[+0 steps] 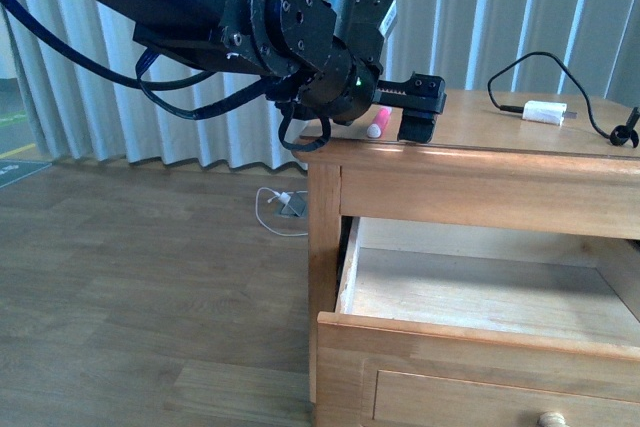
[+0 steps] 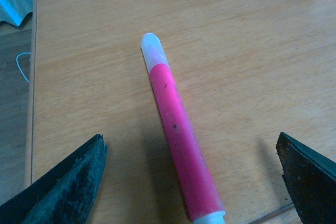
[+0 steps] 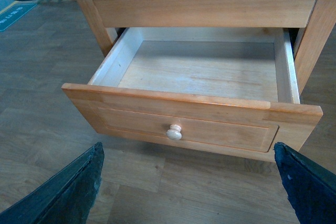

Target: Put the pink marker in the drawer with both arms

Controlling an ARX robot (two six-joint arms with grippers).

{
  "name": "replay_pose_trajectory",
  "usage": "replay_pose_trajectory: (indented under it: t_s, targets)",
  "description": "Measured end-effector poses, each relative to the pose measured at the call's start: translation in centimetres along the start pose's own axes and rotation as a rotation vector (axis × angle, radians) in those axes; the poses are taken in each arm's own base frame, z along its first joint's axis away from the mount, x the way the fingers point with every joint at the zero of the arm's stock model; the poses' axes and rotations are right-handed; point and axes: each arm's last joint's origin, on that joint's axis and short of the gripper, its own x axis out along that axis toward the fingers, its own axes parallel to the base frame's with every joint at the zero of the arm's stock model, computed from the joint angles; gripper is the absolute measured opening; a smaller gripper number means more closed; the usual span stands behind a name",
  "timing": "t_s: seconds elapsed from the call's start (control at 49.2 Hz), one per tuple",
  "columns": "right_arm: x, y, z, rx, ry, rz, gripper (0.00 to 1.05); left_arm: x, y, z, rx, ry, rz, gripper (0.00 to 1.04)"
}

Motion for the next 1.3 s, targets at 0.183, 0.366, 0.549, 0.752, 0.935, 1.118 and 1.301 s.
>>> replay_pose_trajectory:
  t_s: [0.183,0.366,0.549,0.752,0.935,1.118,1.301]
  targets:
    - [0.0,0.0,0.0,0.0,0.0,0.0,0.96,0.4,-0.5,-0.5,0.012,0.042,-0.009,0.99]
    - [0.0,0.0,0.0,0.0,0.0,0.0,0.96,0.4,-0.6,-0.4,0.015,0.057,-0.011,0.99]
    - [0.0,0.0,0.0,0.0,0.0,0.0,0.96,0.4,-0.6,-0.4,0.021,0.071,-0.004,0.92]
    - [0.0,0.0,0.0,0.0,0.0,0.0,0.96,0.4,-0.6,-0.5,0.031,0.082,-0.008,0.63]
    - [0.0,0.0,0.0,0.0,0.0,0.0,0.96,0.4,-0.4,-0.5,0.042,0.086,0.005,0.35]
    - [0.0,0.0,0.0,0.0,0.0,0.0,0.96,0.2,0.1,-0.6,0.053,0.078,0.013,0.15]
    - [0.0,0.0,0.0,0.0,0.0,0.0,0.96,-0.7,0.0,-0.9,0.094,0.017,-0.054,0.15]
